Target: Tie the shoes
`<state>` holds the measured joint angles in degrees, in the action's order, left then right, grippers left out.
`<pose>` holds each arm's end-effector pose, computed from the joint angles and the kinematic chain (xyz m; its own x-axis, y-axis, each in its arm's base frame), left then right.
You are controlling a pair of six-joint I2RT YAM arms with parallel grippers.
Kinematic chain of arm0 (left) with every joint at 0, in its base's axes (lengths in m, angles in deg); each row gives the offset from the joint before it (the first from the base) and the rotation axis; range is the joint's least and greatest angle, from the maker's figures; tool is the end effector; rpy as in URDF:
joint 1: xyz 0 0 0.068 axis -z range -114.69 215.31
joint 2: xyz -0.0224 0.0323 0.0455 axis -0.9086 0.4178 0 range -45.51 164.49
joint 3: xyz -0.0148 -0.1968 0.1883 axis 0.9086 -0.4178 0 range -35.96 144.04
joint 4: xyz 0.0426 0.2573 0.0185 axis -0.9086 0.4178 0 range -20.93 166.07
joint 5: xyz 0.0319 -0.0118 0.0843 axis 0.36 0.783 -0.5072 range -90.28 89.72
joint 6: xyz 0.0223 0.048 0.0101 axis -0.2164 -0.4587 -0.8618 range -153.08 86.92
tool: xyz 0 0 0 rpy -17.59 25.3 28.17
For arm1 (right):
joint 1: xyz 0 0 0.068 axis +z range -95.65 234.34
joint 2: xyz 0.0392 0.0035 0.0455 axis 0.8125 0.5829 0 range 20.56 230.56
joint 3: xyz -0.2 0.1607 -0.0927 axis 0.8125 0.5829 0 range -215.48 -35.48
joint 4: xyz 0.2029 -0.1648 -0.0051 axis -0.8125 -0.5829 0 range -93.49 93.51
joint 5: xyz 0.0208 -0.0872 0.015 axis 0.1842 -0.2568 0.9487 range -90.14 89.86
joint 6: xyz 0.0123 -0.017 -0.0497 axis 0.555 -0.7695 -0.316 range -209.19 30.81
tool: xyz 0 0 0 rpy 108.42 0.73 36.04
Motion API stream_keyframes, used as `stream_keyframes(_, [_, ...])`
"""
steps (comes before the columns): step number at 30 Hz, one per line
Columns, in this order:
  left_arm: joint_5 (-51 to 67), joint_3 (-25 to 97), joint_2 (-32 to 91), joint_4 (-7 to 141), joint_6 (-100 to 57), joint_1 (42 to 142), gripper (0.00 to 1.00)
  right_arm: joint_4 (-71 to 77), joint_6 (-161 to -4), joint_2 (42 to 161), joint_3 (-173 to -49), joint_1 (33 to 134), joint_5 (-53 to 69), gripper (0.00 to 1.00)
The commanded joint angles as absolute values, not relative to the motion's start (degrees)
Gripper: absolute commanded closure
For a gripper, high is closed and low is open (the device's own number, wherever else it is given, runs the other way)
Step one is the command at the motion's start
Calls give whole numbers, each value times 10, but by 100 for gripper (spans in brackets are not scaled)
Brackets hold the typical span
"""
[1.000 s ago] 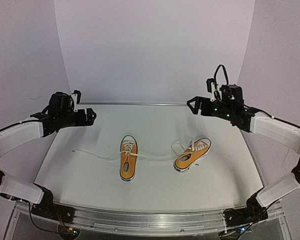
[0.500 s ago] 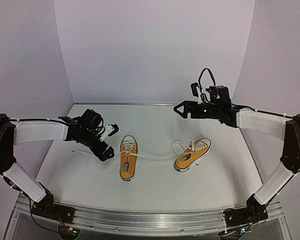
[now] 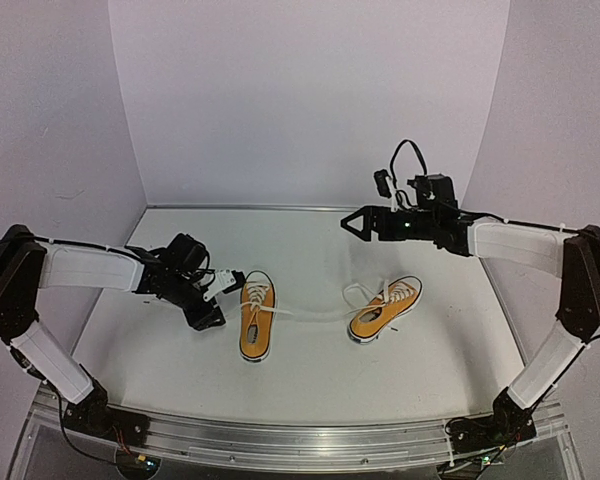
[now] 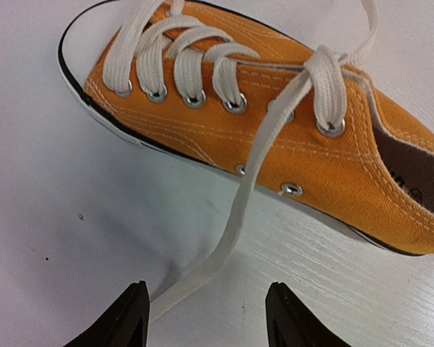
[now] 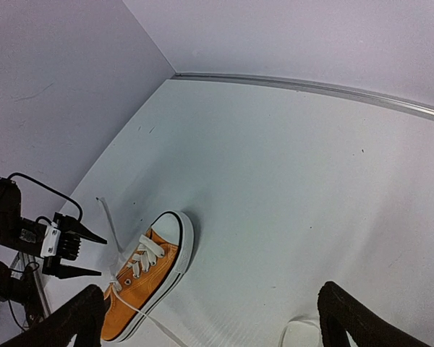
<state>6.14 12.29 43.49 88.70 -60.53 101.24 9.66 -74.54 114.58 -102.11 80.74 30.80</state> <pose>0.2358 -0.1759 0.1679 -0.3352 0.8087 -0.4834 0.8817 0.4500 0.1415 0.3332 0.1857 0.2795 -0.5188 -0.0153 -0.8548 -0.7022 0.5779 0.4158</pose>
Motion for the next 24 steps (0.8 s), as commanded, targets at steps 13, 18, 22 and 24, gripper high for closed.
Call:
stream_keyframes(13, [50,128,495,779,-642,1020,66,119,-741,1147,-1003,807,326,2])
stream_keyframes(18, [56,128,481,763,-629,1024,96,116,-742,1147,-1000,807,322,2])
stream_keyframes(22, [91,108,428,711,-591,1028,100,96,-761,1132,-997,807,306,2])
stream_keyframes(24, [111,97,402,679,-564,1028,100,71,-774,1128,-1000,807,302,2])
